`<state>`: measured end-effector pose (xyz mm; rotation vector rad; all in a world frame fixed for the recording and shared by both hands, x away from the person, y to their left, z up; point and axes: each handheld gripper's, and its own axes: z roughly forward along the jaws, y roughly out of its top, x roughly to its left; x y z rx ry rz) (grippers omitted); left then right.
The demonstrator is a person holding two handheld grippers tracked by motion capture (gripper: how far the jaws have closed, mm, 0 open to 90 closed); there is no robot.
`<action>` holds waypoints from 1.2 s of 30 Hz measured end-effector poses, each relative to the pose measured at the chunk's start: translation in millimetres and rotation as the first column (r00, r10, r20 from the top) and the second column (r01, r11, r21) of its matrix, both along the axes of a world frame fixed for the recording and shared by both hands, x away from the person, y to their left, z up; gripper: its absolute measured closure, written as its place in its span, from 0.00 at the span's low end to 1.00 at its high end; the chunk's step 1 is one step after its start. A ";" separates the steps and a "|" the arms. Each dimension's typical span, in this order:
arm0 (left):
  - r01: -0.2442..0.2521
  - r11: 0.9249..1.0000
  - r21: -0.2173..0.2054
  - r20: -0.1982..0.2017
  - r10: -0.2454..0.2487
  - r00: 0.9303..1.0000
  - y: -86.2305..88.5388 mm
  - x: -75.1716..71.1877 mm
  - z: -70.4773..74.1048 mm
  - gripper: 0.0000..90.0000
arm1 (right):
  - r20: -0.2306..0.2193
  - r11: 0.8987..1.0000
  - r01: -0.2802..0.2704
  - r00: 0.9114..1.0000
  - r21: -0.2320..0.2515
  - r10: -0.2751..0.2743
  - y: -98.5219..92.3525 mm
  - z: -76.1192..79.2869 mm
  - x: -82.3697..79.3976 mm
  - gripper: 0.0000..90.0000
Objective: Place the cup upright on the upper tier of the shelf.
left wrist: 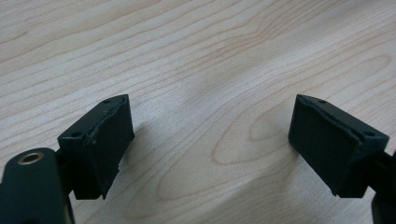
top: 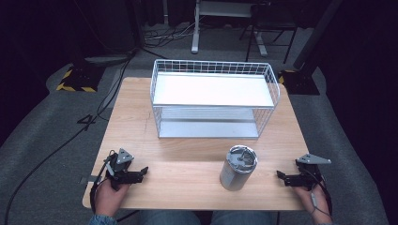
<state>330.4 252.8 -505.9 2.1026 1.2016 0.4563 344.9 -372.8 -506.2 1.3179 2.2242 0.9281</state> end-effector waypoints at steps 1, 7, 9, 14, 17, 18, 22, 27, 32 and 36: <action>-0.003 1.000 0.000 0.001 0.003 1.000 -0.2 0.2 0.0 0.16 | 0.000 1.000 0.000 1.000 0.000 0.000 0.0 0.0 0.0 0.00; -0.003 1.000 0.005 -0.003 0.003 1.000 -0.2 0.8 0.3 0.16 | 0.001 1.000 0.001 1.000 0.000 -0.001 0.1 -0.1 0.0 0.01; -0.003 1.000 0.004 -0.003 0.003 1.000 -0.2 0.8 0.3 0.16 | 0.000 1.000 0.000 1.000 0.000 0.000 0.0 0.0 0.0 0.01; -0.003 1.000 0.004 -0.003 0.003 1.000 -0.2 0.8 0.3 0.16 | 0.003 1.000 0.002 1.000 0.000 -0.002 0.2 -0.1 -0.2 0.01; -0.003 1.000 0.004 -0.002 0.003 1.000 -0.2 0.8 0.3 0.16 | 0.004 1.000 0.004 1.000 0.000 -0.004 0.3 -0.1 -0.3 0.01; -0.003 1.000 0.004 -0.002 0.003 1.000 -0.2 0.8 0.3 0.16 | 0.003 1.000 0.004 1.000 0.000 -0.004 0.2 -0.1 -0.3 0.01; -0.003 1.000 0.004 -0.003 0.003 1.000 -0.2 0.9 0.3 0.16 | 0.001 1.000 0.002 1.000 0.000 -0.002 0.1 0.1 -0.2 0.01; -0.003 1.000 0.004 -0.003 0.003 1.000 -0.2 0.9 0.4 0.16 | 0.004 1.000 0.004 1.000 0.000 -0.004 0.4 0.0 -0.4 0.01; -0.004 1.000 0.004 -0.003 0.004 1.000 -0.2 0.9 0.4 0.16 | -0.012 1.000 0.011 1.000 0.010 -0.010 0.0 2.0 0.0 0.03; -0.003 1.000 0.004 -0.003 0.003 1.000 -0.2 0.9 0.4 0.16 | -0.013 0.999 0.012 1.000 0.030 -0.011 0.2 10.7 -2.8 0.04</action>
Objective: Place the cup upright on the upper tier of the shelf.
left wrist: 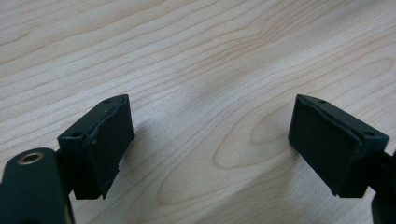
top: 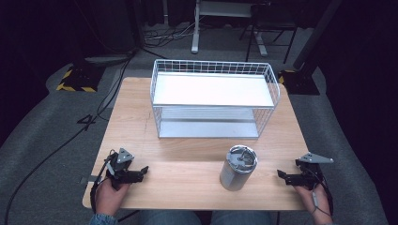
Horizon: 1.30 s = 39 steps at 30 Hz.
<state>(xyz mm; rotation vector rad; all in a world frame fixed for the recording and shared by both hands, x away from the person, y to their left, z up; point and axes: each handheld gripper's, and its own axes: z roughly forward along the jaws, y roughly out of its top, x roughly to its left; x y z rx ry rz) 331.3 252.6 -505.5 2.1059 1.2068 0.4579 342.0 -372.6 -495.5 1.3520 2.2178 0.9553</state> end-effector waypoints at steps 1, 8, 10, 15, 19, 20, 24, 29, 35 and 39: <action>0.000 1.000 0.000 0.000 0.000 1.000 0.0 0.0 0.0 0.16 | 0.008 1.000 -0.003 1.000 0.000 0.003 0.1 2.8 -0.7 0.04; 0.000 1.000 0.000 0.000 0.000 1.000 0.0 0.0 0.0 0.16 | 0.036 1.000 -0.019 0.999 0.012 0.019 3.8 24.0 -5.8 0.05; -0.003 1.000 -0.001 0.002 0.003 1.000 -0.2 0.2 -0.1 0.16 | 0.048 1.000 -0.019 0.999 0.023 0.018 4.8 29.6 -7.5 0.05; -0.001 1.000 0.000 0.000 0.001 1.000 -0.1 0.3 0.0 0.16 | 0.092 0.996 -0.040 0.995 0.079 0.033 8.2 42.8 -15.3 0.05; 0.000 1.000 0.001 0.001 0.000 1.000 0.0 0.4 0.0 0.16 | 0.132 0.995 -0.070 0.989 0.074 0.059 14.3 52.0 -22.0 0.05; -0.001 1.000 0.001 0.001 0.001 1.000 -0.1 0.4 0.0 0.16 | 0.139 0.994 -0.075 0.988 0.080 0.064 15.7 54.5 -23.4 0.05; 0.001 1.000 0.003 0.002 -0.001 1.000 0.1 0.5 0.1 0.16 | 0.162 0.991 -0.095 0.984 0.089 0.080 20.8 64.7 -27.3 0.05; 0.000 1.000 0.001 0.002 0.000 1.000 -0.1 0.6 0.0 0.16 | 0.175 0.992 -0.108 0.980 0.064 0.095 28.0 82.9 -29.5 0.05; 0.000 1.000 0.001 0.002 0.000 1.000 -0.1 0.7 0.0 0.16 | 0.183 0.987 -0.146 0.974 0.062 0.132 39.5 93.5 -35.7 0.05; -0.001 1.000 -0.001 0.000 0.001 1.000 -0.2 0.6 0.0 0.16 | 0.181 0.984 -0.162 0.973 0.075 0.147 46.1 97.7 -39.6 0.05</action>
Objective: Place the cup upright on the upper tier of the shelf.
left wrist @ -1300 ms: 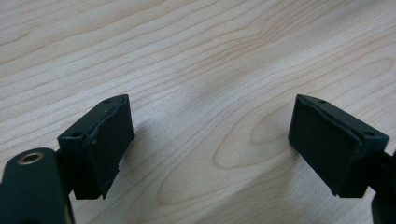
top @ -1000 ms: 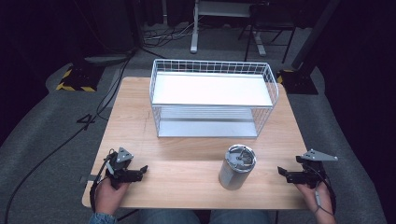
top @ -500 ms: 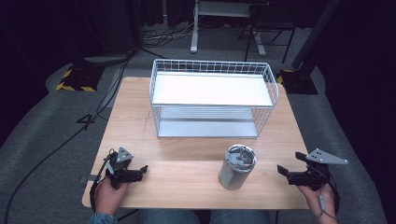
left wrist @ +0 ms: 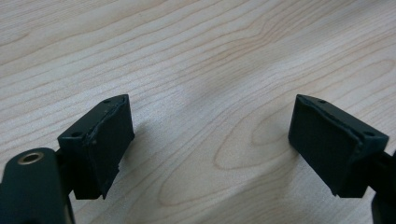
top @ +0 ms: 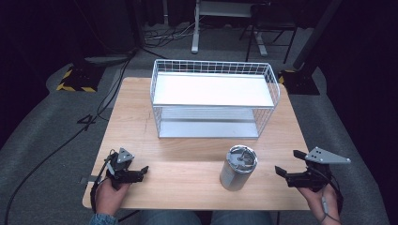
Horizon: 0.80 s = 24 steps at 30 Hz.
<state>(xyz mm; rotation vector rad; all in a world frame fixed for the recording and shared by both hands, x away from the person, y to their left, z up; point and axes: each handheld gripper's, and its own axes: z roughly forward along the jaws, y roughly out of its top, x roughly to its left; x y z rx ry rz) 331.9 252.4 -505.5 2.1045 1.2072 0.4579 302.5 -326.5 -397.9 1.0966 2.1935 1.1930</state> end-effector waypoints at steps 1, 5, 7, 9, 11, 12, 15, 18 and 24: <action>0.000 1.000 0.000 0.000 0.000 1.000 0.0 0.0 0.0 0.16 | 0.003 1.000 -0.009 1.000 0.007 0.009 1.2 1.2 -1.0 0.05; 0.000 1.000 0.002 0.002 0.000 1.000 0.1 0.1 0.0 0.16 | 0.004 0.999 -0.041 0.999 0.036 0.041 8.5 6.3 -7.6 0.05; 0.000 1.000 0.000 0.000 0.000 1.000 0.0 0.0 0.0 0.16 | 0.010 0.998 -0.057 0.998 0.039 0.056 13.0 8.3 -11.5 0.05; 0.000 1.000 0.002 0.002 0.000 1.000 0.1 0.1 0.0 0.16 | 0.014 0.997 -0.072 0.997 0.041 0.071 17.0 10.1 -15.2 0.04; 0.000 1.000 0.002 0.002 0.000 1.000 0.1 0.1 0.0 0.16 | 0.016 0.995 -0.085 0.996 0.048 0.084 21.2 11.4 -18.3 0.03; 0.000 1.000 0.002 0.002 0.000 1.000 0.1 0.1 0.0 0.16 | 0.021 0.994 -0.093 0.995 0.048 0.092 23.3 11.7 -19.2 0.02; 0.000 1.000 0.002 0.002 0.000 1.000 0.1 0.1 0.0 0.16 | 0.016 0.993 -0.112 0.994 0.045 0.111 29.8 12.3 -21.3 0.00; 0.000 1.000 0.002 0.001 0.000 1.000 0.1 0.1 0.0 0.16 | 0.021 0.990 -0.134 0.991 0.052 0.134 36.2 11.8 -22.2 0.00; 0.000 1.000 0.000 0.000 0.000 1.000 0.0 0.0 0.0 0.16 | 0.019 0.985 -0.161 0.987 0.069 0.160 46.4 9.2 -20.4 0.00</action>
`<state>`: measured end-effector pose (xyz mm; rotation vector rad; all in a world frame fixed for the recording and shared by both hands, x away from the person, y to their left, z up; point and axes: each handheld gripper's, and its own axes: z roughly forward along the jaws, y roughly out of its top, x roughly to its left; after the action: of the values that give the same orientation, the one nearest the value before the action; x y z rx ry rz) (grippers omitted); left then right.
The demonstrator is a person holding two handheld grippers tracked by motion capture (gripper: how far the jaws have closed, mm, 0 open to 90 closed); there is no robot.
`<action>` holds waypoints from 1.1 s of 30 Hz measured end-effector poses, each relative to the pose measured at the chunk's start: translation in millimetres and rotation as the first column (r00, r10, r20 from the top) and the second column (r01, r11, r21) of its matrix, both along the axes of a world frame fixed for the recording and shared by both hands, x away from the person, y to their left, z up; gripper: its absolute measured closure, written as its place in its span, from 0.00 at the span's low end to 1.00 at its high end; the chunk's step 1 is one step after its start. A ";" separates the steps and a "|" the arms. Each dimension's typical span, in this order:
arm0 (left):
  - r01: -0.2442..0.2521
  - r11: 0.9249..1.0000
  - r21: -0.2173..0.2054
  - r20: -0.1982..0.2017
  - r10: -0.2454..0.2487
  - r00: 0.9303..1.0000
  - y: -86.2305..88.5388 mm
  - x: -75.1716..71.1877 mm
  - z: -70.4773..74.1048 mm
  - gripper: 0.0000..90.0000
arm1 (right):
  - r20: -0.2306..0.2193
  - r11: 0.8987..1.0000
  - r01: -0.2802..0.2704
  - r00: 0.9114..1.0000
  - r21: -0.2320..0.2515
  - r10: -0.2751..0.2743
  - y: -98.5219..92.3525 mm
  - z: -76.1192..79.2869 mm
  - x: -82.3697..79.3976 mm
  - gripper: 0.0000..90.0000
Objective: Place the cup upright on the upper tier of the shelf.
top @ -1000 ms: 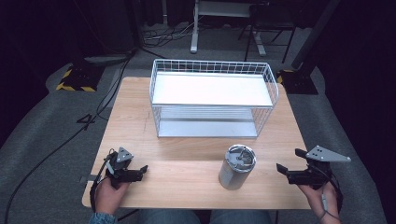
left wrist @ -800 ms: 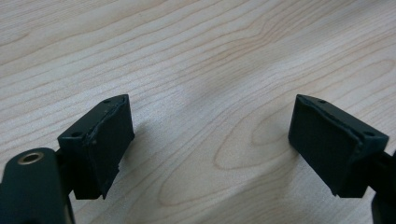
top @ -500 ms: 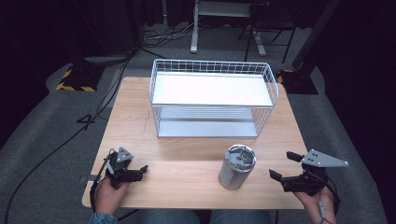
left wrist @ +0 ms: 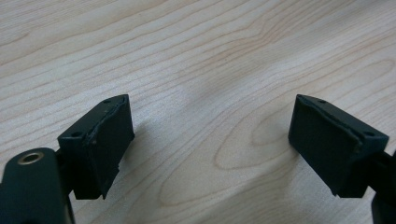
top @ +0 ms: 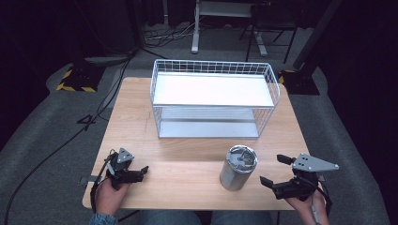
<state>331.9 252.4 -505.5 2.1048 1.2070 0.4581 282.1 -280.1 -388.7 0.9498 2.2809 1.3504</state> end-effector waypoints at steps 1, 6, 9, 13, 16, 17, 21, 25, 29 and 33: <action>0.000 1.000 0.000 0.000 0.000 1.000 0.0 0.0 0.0 0.16 | 0.000 1.000 -0.002 1.000 -0.003 0.002 1.8 -0.2 0.2 0.00; 0.000 1.000 0.001 0.001 0.000 1.000 0.1 0.1 0.0 0.16 | 0.002 1.000 -0.027 1.000 0.001 0.027 12.5 -2.2 2.0 0.00; 0.000 1.000 0.001 0.002 0.000 1.000 0.1 0.1 0.0 0.16 | 0.006 0.999 -0.044 0.999 0.008 0.044 20.6 -4.4 4.1 0.00; 0.000 1.000 0.000 0.000 0.000 1.000 0.0 0.0 0.0 0.16 | -0.007 0.998 -0.058 0.998 0.006 0.058 30.3 -9.7 8.9 0.00; 0.000 1.000 -0.001 0.000 0.000 1.000 0.0 0.0 0.0 0.16 | -0.016 0.998 -0.065 0.998 0.000 0.065 36.4 -13.8 12.0 0.00; 0.000 1.000 0.001 0.002 0.000 1.000 0.1 0.1 0.0 0.16 | -0.019 0.998 -0.068 0.998 0.002 0.068 38.1 -15.3 13.5 0.00; 0.000 1.000 0.001 0.002 0.000 1.000 0.1 0.1 0.0 0.16 | -0.031 0.997 -0.077 0.997 0.007 0.077 45.0 -21.2 18.3 0.00; 0.000 1.000 0.001 0.001 0.000 1.000 0.1 0.1 0.0 0.16 | -0.030 0.996 -0.091 0.995 0.013 0.091 51.0 -25.2 21.2 0.00; 0.000 1.000 0.000 0.000 0.000 1.000 0.0 0.0 0.0 0.16 | -0.022 0.995 -0.101 0.995 0.026 0.101 55.5 -29.4 24.9 0.00; 0.000 1.000 0.000 0.000 0.000 1.000 0.0 0.0 0.0 0.16 | -0.010 0.993 -0.111 0.994 0.040 0.112 59.5 -35.3 29.1 0.00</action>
<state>331.9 252.4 -505.5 2.1046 1.2072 0.4580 311.2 -220.6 -423.9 0.8563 2.3564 1.4433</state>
